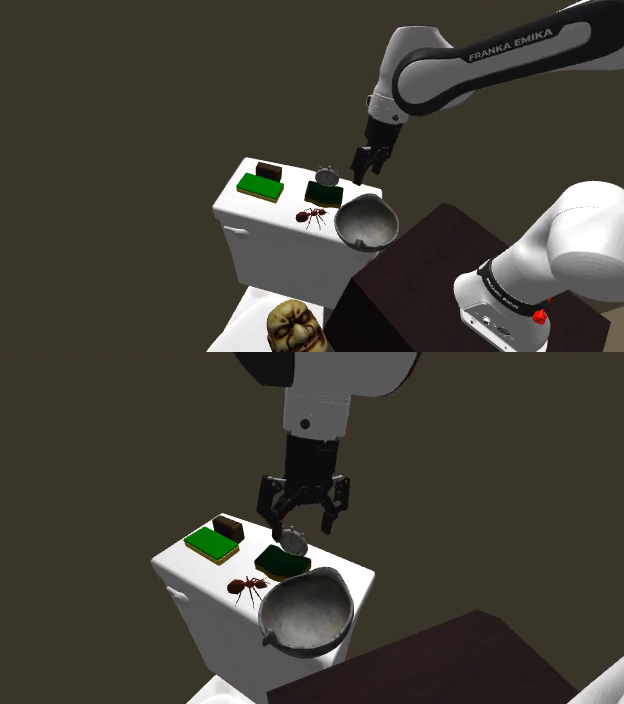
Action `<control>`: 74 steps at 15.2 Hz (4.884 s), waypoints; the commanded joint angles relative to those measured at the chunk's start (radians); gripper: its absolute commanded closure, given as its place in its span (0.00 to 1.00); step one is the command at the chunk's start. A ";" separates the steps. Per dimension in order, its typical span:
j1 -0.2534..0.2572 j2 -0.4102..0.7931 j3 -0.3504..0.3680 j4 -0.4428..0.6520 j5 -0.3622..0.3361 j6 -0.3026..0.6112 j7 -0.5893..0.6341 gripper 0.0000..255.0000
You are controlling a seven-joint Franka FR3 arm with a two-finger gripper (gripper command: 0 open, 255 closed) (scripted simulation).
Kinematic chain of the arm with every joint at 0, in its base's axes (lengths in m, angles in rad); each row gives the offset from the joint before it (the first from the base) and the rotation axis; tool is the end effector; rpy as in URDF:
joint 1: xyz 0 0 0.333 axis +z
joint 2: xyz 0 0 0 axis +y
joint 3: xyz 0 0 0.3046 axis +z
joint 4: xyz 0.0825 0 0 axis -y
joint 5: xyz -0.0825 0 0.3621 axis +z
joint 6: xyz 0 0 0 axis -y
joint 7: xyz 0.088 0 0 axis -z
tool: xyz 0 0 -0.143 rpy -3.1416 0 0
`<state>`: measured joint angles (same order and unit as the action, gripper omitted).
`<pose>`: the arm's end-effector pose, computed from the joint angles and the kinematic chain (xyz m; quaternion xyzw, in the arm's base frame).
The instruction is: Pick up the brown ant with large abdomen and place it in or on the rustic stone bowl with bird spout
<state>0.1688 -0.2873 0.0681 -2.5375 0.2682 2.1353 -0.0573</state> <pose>0.3836 0.1116 0.3344 -0.9913 -0.0661 0.0650 0.0937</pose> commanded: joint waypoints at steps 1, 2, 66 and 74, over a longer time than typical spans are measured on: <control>0.013 0.073 0.012 0.020 0.012 0.050 -0.009 0.00; 0.020 0.112 0.018 0.031 0.018 0.077 -0.013 0.00; 0.073 0.224 0.068 0.236 0.012 -0.024 0.048 1.00; 0.060 0.015 0.044 0.052 0.026 -0.060 0.005 1.00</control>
<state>0.2316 -0.2346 0.1182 -2.4468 0.2920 2.0767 -0.0414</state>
